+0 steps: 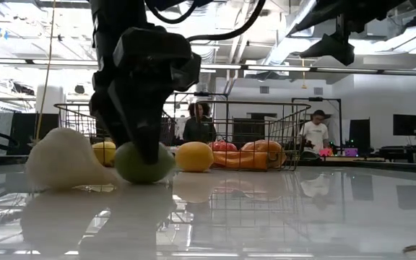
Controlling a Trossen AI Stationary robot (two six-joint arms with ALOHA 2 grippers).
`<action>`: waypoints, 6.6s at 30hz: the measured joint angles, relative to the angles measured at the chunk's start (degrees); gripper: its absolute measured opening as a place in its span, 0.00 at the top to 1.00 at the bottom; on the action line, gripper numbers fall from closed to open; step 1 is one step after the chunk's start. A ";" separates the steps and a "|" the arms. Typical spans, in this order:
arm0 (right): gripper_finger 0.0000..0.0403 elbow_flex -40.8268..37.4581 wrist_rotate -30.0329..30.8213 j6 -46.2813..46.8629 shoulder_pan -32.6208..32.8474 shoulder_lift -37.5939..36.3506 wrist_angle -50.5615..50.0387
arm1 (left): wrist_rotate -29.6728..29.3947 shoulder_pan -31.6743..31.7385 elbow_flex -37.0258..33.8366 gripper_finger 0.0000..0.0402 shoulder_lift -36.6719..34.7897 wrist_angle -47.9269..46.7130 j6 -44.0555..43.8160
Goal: Sort produce into baskets
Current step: Put the lime into the left wire basket, then put the eggplant into the right wire basket, then put the lemon into the left wire basket
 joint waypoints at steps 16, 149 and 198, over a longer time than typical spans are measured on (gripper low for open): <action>0.25 0.00 0.22 1.14 -0.09 -0.01 0.62 | -18.32 8.04 -3.06 0.54 -15.75 -16.72 3.69; 0.25 0.42 10.97 24.08 0.55 7.61 13.48 | 7.91 31.14 12.90 0.55 -7.56 2.57 40.93; 0.25 2.81 0.36 10.58 3.24 8.71 13.26 | -30.87 10.57 -14.86 0.20 -10.16 30.24 19.61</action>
